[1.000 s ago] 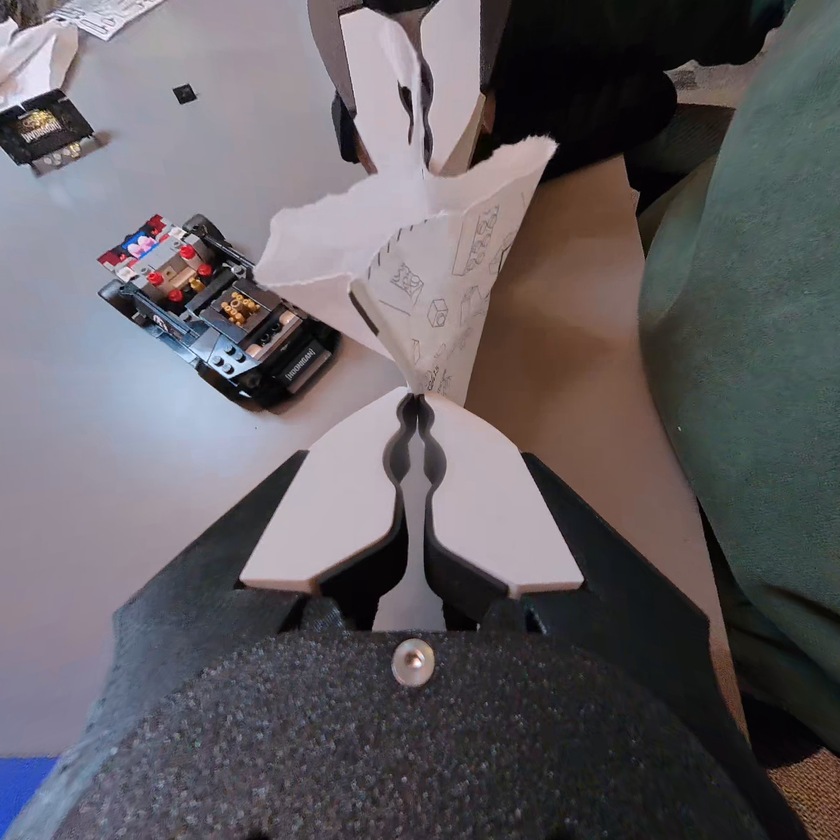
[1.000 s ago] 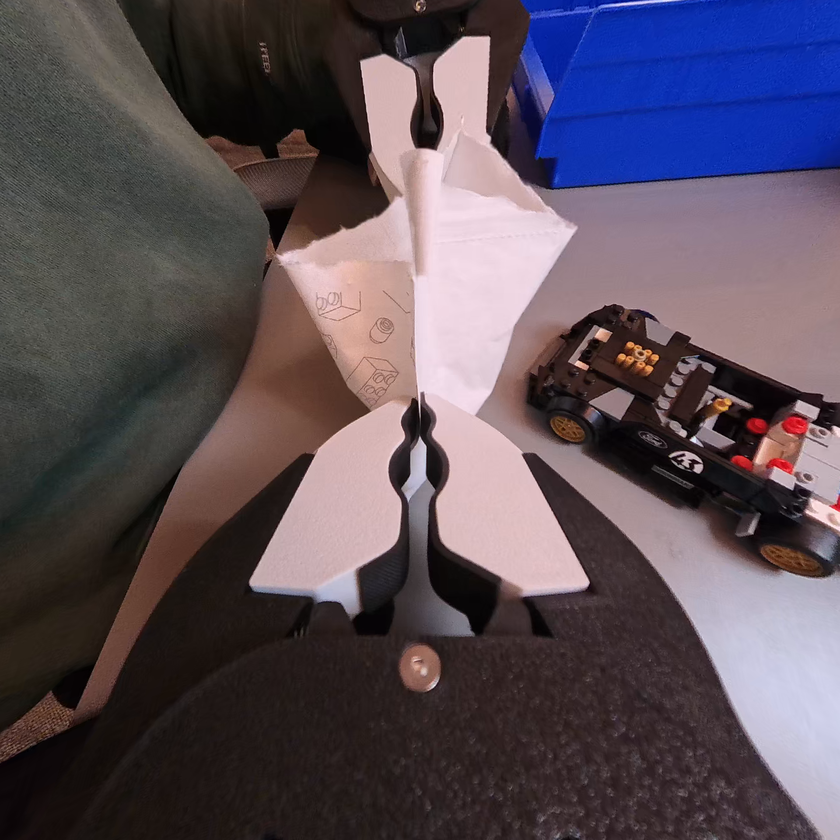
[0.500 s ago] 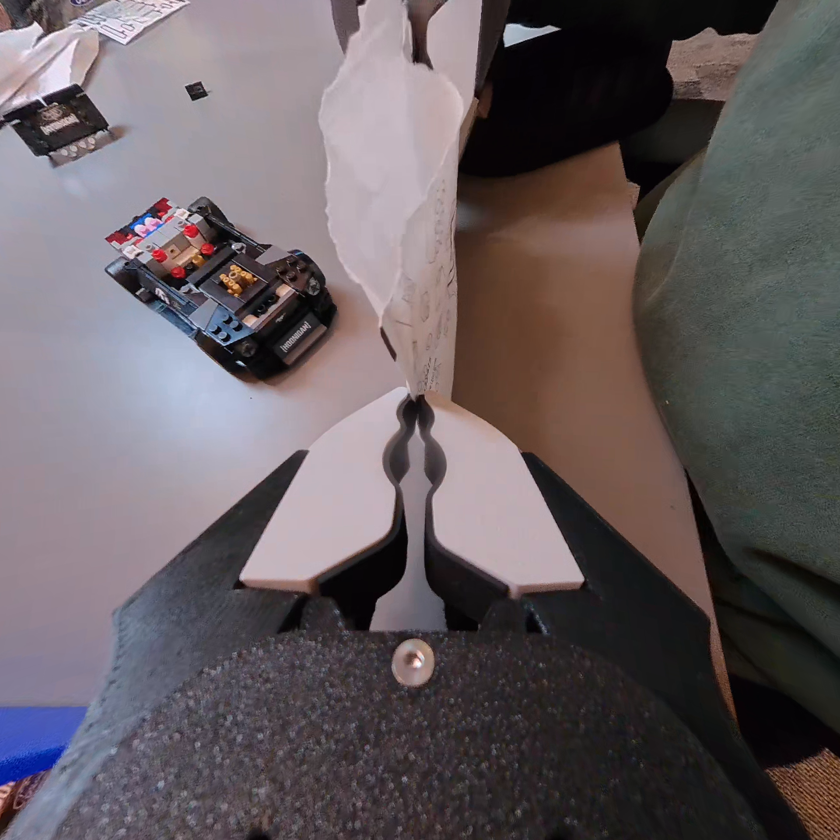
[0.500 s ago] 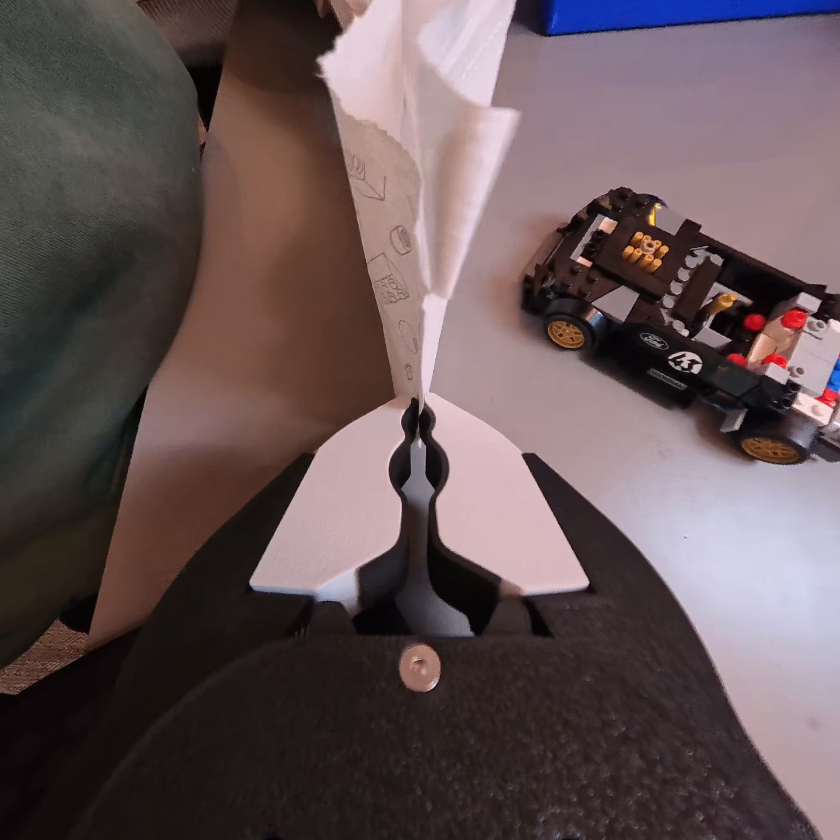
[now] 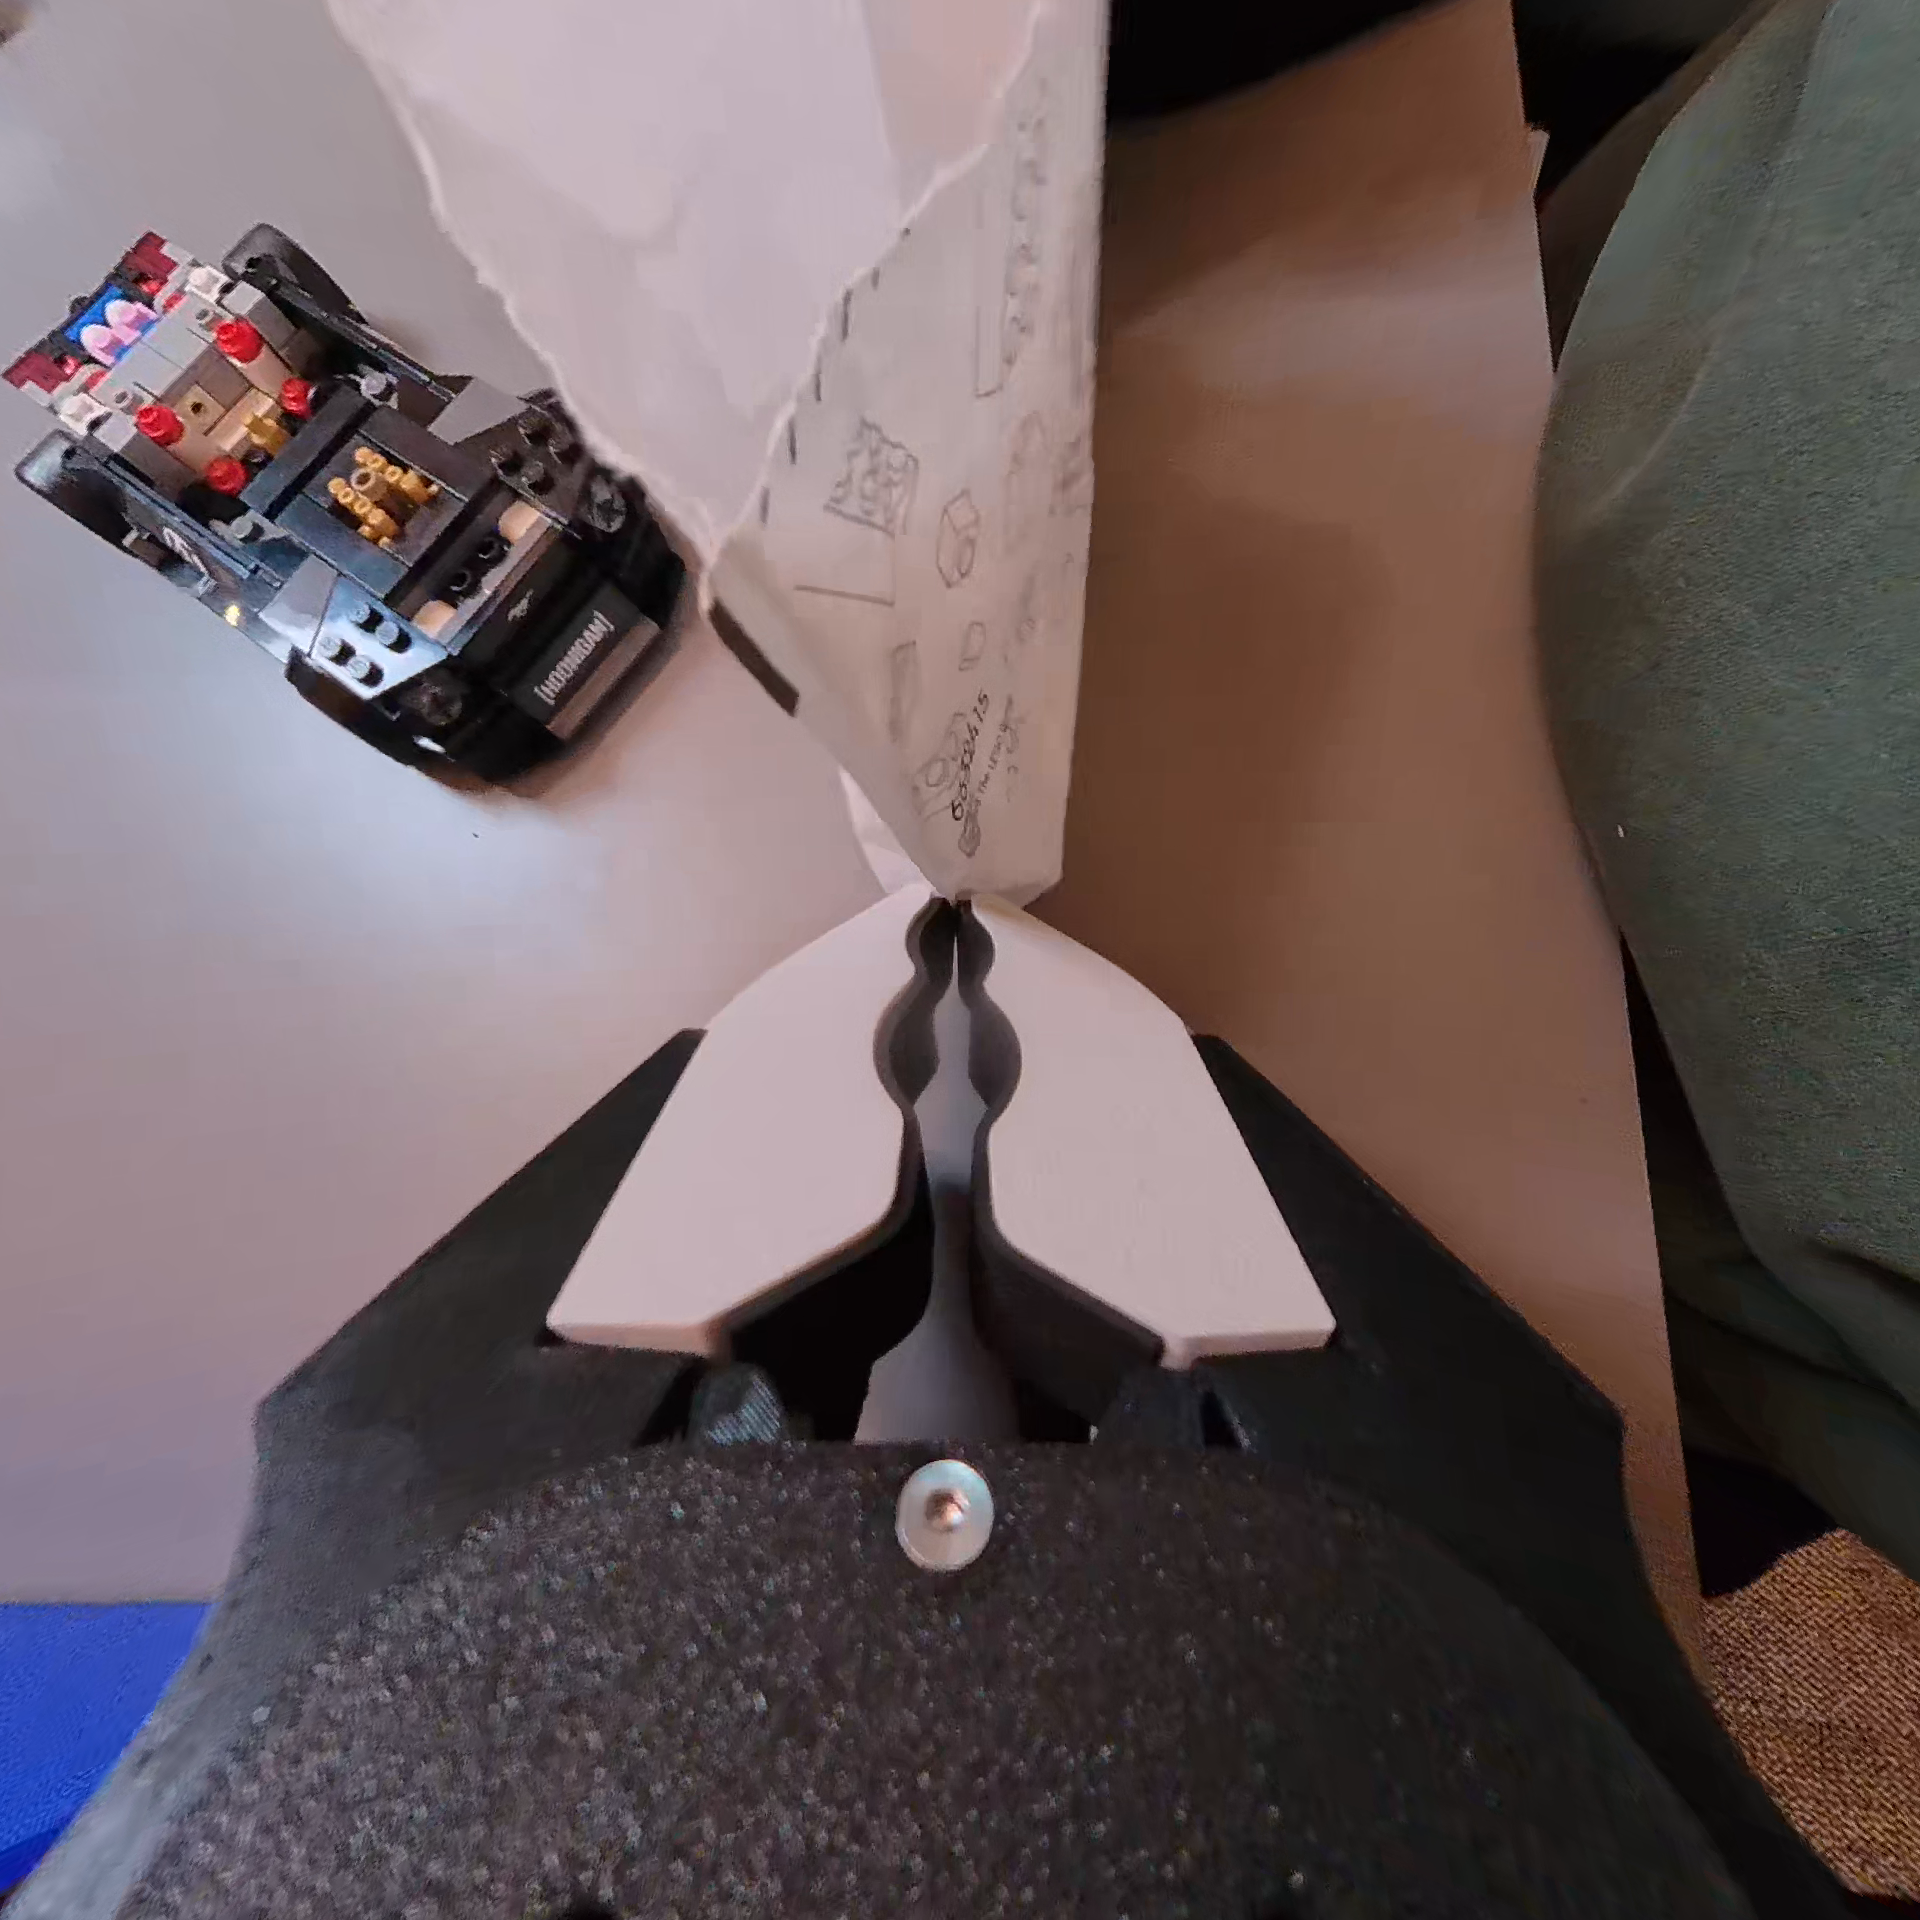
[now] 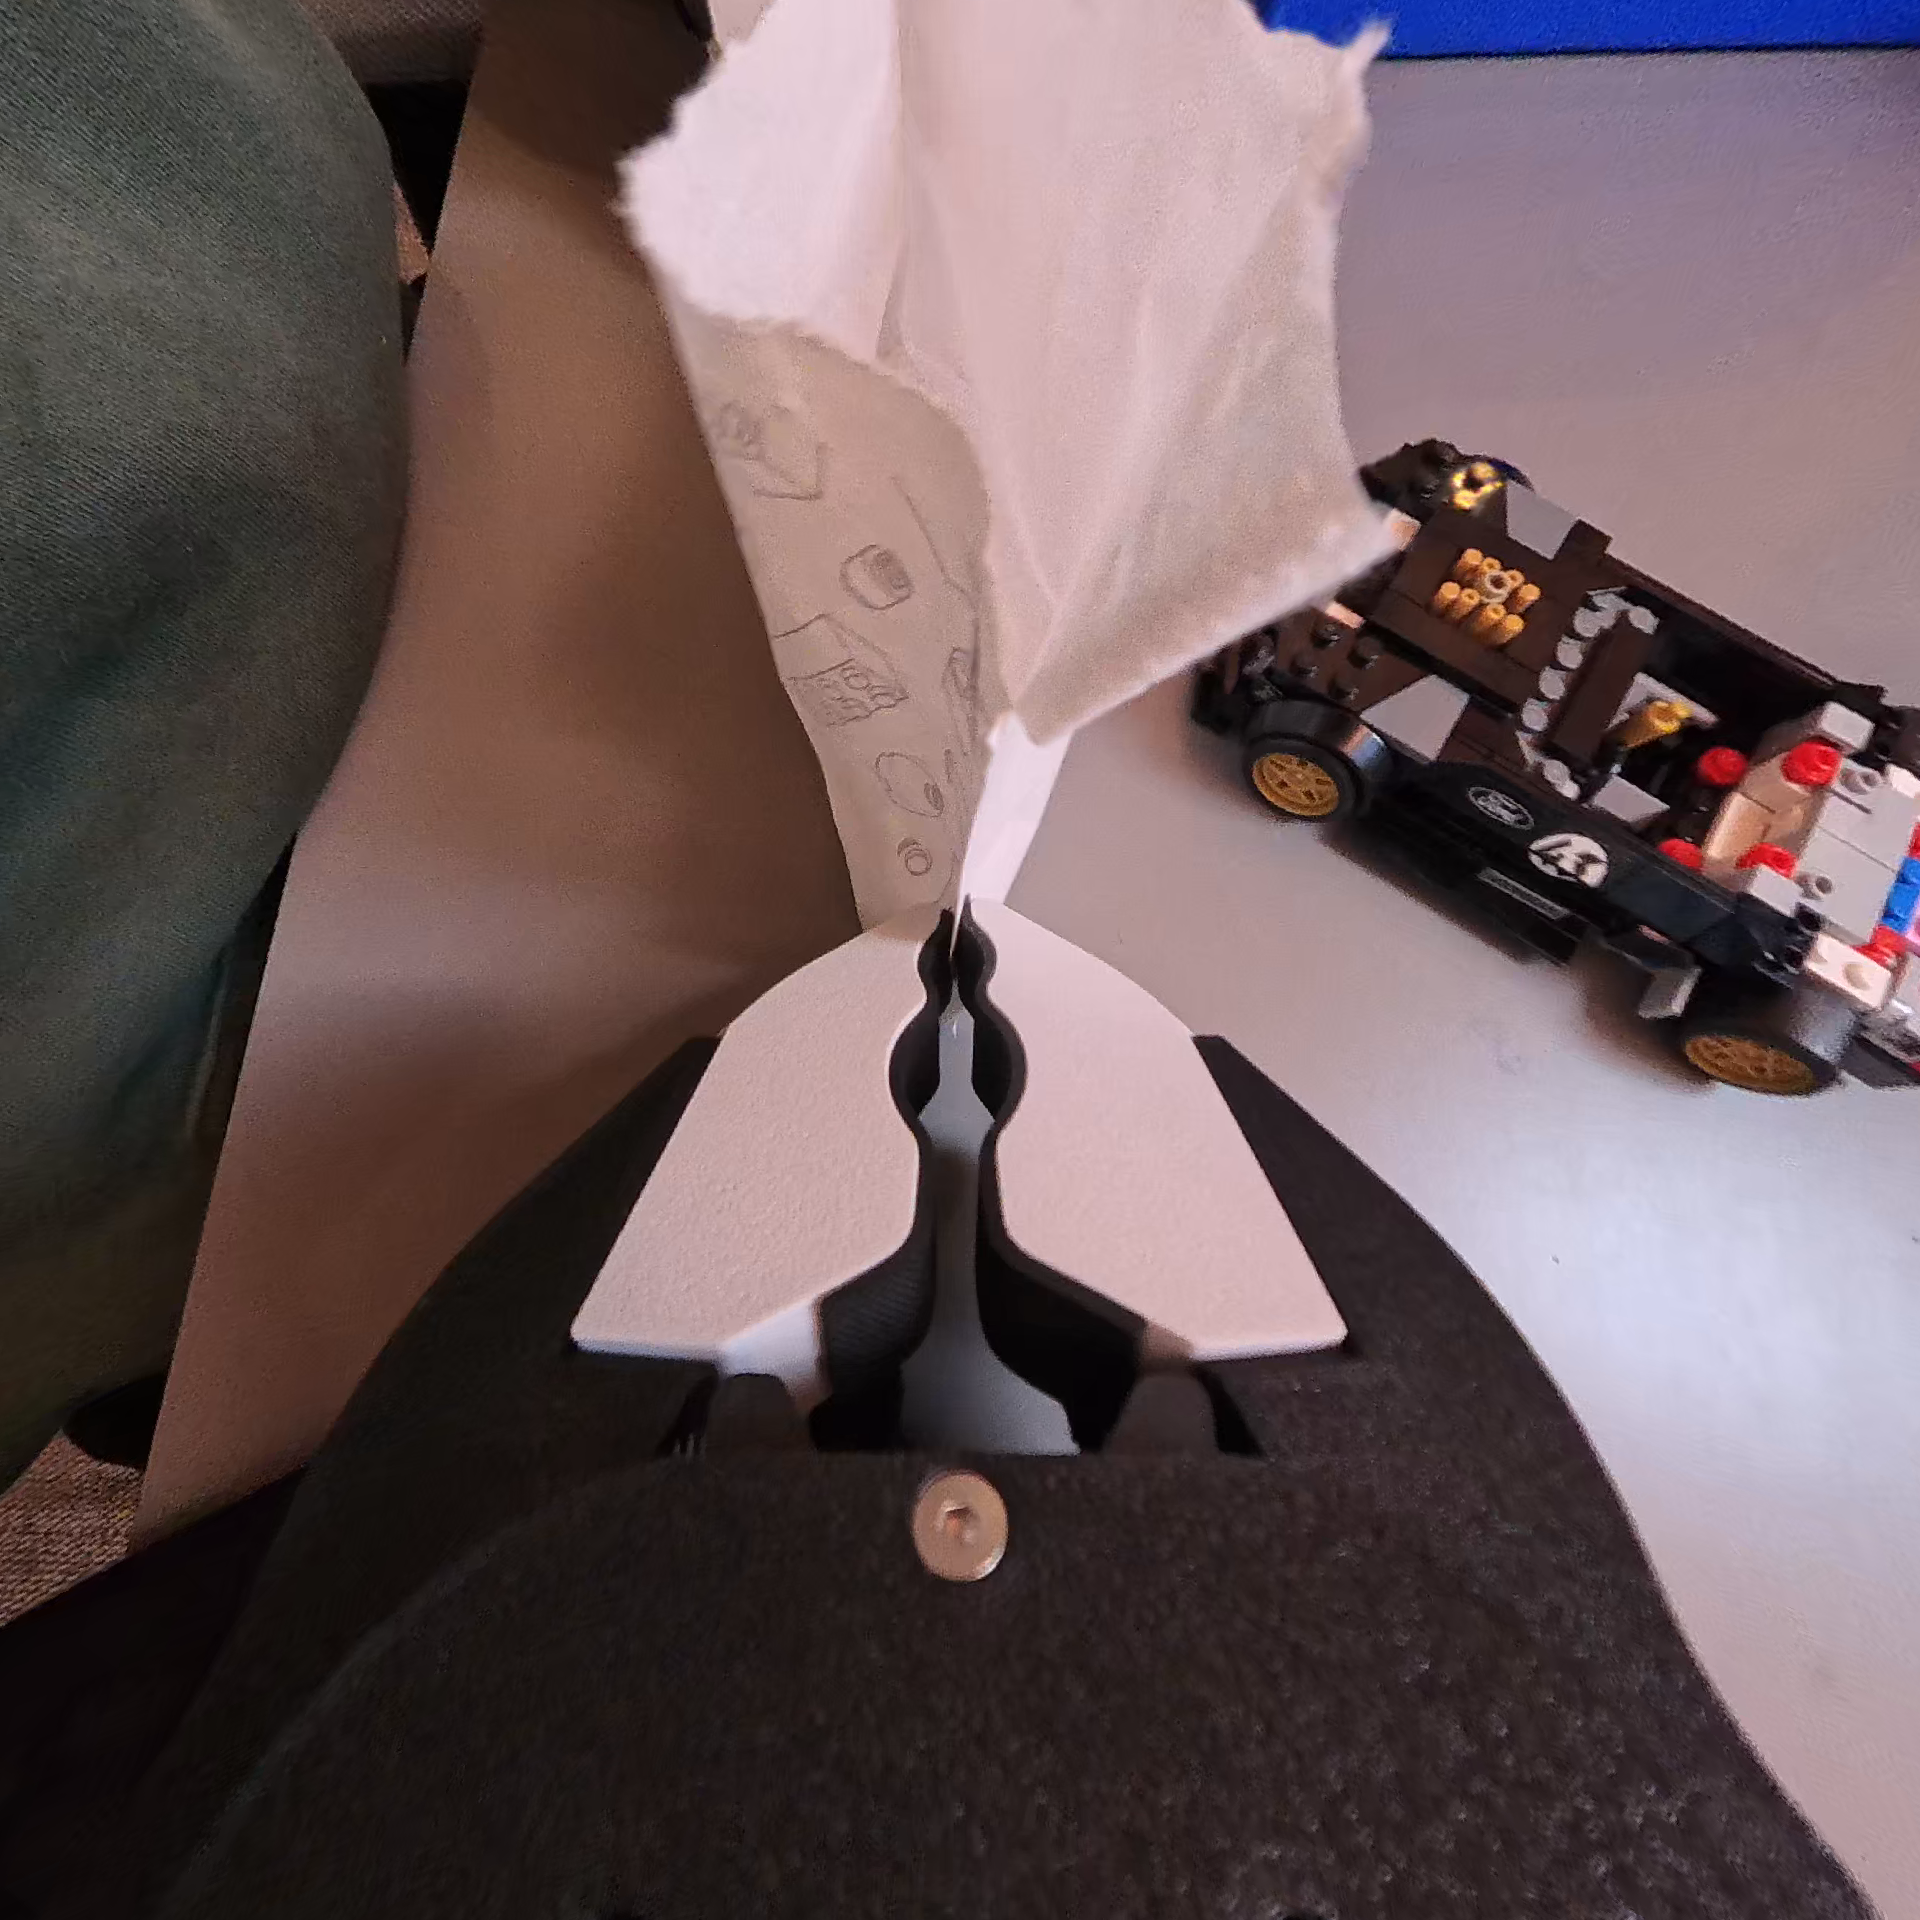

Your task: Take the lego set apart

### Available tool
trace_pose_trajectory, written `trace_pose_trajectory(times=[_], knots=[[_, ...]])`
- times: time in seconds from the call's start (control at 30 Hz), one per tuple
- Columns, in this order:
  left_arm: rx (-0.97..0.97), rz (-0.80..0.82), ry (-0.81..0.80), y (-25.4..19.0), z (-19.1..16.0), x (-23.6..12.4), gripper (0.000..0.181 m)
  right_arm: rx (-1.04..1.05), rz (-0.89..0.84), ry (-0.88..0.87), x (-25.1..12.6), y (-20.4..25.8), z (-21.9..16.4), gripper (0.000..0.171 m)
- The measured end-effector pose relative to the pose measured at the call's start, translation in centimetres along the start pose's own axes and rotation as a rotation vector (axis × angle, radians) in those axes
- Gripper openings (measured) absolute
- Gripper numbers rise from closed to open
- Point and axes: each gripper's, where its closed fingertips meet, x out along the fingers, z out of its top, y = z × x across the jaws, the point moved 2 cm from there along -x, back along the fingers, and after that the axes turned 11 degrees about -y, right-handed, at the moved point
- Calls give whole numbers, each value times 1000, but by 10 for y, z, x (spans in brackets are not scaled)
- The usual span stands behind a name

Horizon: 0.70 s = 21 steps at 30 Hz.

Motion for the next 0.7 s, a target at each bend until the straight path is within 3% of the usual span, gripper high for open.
trace_pose_trajectory(times=[0.23,0.7], knots=[[10,-50,-56,-10,13,22,0,-18,7,-4,20,6,11,0],[123,30,7,-5,5,6,1,-26,-50,-6,-1,0,2,5]])
